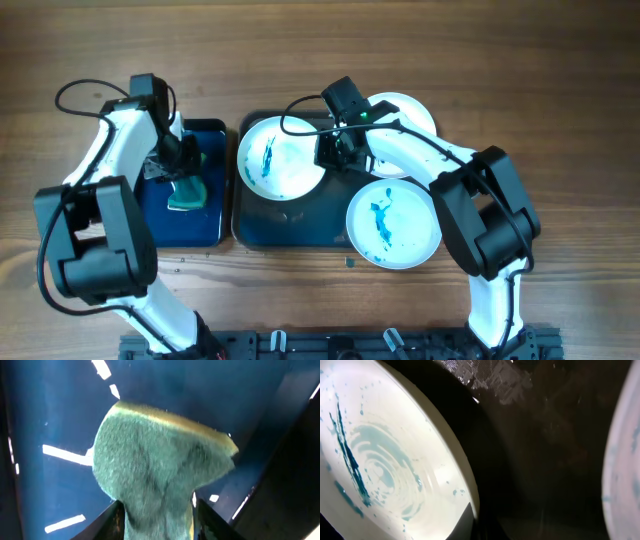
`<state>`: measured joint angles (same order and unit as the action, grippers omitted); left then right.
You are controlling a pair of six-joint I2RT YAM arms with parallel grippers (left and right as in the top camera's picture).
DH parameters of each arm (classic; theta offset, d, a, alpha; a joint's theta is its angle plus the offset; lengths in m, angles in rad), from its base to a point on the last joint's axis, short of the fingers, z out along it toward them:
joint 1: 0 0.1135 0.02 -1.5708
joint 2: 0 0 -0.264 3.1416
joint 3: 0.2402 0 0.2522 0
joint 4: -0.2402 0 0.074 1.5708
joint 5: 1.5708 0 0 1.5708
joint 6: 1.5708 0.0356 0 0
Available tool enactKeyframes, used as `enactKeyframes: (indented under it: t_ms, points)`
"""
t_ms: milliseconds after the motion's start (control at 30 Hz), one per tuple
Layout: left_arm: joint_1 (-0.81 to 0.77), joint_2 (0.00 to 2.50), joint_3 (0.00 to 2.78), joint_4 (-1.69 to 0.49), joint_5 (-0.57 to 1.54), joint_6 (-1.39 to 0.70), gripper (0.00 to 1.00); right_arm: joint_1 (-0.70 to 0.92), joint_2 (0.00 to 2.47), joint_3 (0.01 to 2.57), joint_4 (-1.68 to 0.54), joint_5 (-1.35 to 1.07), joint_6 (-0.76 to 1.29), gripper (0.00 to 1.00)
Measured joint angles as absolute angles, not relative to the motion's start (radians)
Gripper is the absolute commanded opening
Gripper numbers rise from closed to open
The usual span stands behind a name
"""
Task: Clean dirty plates on tray and stack at the side
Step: 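Lower the left gripper onto the green sponge and grasp it, then scrub the held plate with the sponge in the left gripper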
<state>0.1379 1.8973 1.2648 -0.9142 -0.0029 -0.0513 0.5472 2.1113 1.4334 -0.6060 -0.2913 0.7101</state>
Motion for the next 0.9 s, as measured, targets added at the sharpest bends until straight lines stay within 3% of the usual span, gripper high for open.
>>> enactKeyframes:
  t_ms: [100, 367, 600, 900]
  points:
    - [0.138, 1.906, 1.24, -0.878, -0.01, -0.041, 0.04, 0.546, 2.111, 1.433, -0.604, -0.291, 0.71, 0.04]
    - [0.14, 1.905, 1.245, -0.906, 0.011, -0.053, 0.04, 0.546, 2.111, 1.433, -0.604, -0.291, 0.71, 0.05]
    - [0.122, 1.761, 1.386, -1.044, 0.194, -0.076, 0.04, 0.545, 2.111, 1.433, -0.609, -0.301, 0.71, 0.04]
    - [-0.166, 1.789, 1.391, -0.842, 0.171, -0.218, 0.04, 0.545, 2.111, 1.433, -0.643, -0.332, 0.694, 0.04]
